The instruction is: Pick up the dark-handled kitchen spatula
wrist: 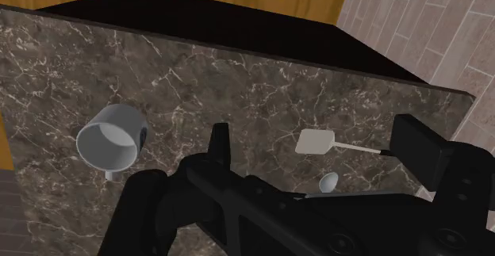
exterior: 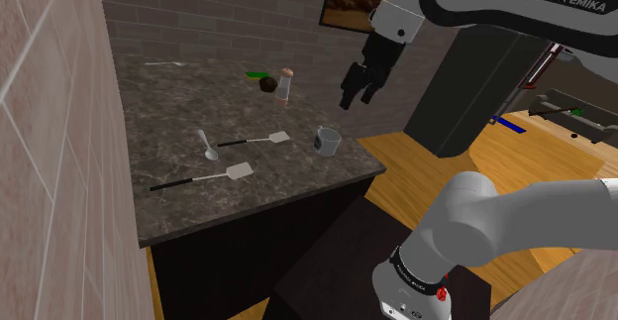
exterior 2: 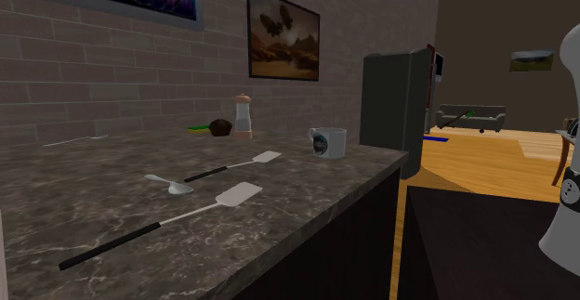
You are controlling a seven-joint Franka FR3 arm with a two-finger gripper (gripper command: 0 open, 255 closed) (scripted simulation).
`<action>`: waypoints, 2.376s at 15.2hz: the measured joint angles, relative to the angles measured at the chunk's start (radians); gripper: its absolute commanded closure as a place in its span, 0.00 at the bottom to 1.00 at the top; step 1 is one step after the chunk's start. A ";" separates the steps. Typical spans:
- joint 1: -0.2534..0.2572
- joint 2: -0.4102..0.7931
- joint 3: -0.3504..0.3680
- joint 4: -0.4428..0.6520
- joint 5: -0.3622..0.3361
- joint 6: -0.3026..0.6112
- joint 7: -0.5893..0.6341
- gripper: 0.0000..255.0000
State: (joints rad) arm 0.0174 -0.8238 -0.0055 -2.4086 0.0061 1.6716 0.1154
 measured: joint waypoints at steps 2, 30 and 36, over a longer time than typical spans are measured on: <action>0.004 0.016 -0.006 0.001 -0.003 0.014 -0.016 0.00; 0.236 0.981 -0.072 0.320 0.076 0.626 -0.876 0.00; 0.255 1.174 -0.020 0.450 0.080 0.679 -1.023 0.00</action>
State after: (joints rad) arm 0.2720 0.3501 -0.0260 -1.9583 0.0857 2.3506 -0.9077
